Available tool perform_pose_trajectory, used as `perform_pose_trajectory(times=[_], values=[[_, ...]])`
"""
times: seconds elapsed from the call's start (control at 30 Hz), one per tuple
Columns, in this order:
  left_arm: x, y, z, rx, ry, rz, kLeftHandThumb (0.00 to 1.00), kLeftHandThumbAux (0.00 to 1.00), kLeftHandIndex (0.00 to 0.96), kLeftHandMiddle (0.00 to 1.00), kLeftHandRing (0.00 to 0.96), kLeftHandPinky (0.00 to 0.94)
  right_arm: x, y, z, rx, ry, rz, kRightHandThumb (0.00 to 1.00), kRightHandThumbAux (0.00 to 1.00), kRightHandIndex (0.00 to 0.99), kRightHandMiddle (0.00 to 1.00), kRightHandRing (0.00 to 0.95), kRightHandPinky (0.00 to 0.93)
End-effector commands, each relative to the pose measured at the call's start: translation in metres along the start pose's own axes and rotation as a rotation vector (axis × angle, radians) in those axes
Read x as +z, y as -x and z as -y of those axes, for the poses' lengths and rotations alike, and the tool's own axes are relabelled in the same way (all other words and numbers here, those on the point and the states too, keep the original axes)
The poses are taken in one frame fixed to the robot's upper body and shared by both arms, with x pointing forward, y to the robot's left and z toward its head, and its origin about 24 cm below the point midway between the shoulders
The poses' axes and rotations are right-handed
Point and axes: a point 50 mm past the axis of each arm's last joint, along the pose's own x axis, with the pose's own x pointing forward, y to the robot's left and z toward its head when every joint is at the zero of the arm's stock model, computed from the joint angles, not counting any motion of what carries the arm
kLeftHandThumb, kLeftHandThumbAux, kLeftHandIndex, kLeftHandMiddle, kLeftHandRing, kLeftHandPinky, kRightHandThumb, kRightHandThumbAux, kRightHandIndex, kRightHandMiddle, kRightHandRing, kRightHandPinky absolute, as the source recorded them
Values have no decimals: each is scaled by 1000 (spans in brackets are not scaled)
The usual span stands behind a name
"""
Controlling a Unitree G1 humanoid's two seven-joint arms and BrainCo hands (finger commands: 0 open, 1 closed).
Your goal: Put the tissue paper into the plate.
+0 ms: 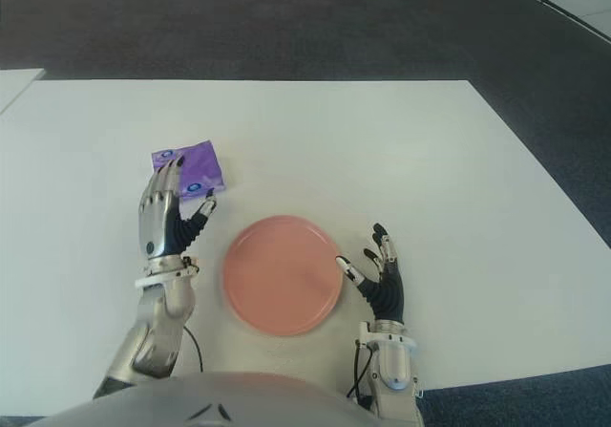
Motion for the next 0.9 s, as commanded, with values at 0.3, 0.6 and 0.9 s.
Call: perform_pose_trajectory(times=[0.3,0.6,0.9], values=[[5,-18,4,-104,-143,32,189,382,120,74,74,126,-15,3,-7,22,-1,-83,99,691,22,56,21,0],[-1,-40,8,-193,-295,73,177,379,99,46,33,64,-16,1,-10,22,-8,-83,103,691,21,54,16,0],[-6,-51,13,-243,-374,128,253,356,42,16,1,16,-17,1,-11,24,-23,-84,104,689,15,51,13,0]])
